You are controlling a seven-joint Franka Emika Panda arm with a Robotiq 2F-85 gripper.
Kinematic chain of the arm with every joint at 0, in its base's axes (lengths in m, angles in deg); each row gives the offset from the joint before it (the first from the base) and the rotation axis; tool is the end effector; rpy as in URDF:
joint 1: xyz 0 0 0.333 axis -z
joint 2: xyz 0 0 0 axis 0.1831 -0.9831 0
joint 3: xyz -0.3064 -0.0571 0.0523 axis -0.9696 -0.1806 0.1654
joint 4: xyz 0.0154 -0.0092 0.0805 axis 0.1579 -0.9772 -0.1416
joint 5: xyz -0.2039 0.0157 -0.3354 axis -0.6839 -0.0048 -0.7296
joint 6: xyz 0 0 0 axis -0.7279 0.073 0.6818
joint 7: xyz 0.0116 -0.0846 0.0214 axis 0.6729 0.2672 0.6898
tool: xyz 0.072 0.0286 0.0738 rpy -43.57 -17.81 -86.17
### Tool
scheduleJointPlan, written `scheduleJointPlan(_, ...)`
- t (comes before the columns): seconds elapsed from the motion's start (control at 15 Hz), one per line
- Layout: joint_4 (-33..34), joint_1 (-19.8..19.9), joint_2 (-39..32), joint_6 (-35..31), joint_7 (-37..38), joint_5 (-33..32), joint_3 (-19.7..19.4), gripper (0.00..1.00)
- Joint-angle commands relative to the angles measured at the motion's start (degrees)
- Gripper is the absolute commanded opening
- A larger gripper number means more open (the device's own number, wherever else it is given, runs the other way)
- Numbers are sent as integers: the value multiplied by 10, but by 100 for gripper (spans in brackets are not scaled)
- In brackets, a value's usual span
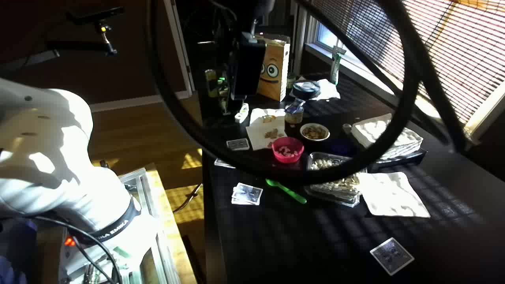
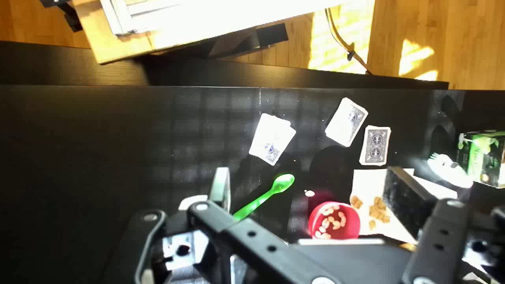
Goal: Empty the contents of the pink bowl into the clear container
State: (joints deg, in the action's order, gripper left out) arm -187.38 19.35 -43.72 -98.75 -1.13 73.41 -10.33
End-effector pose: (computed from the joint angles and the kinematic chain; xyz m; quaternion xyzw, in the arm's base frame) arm 0.2923 -0.1782 0.5608 -0.9806 0.1405 0.0716 0.1168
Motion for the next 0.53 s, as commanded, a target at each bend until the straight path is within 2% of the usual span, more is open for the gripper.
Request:
scheduleJointPlan(0.0,2,14,-4,1,-7,5,10,100)
scheduleJointPlan(0.4,2,14,-4,1,-7,5,10,100)
scheduleJointPlan(0.47,-1,14,-5,1,4,3,19,100)
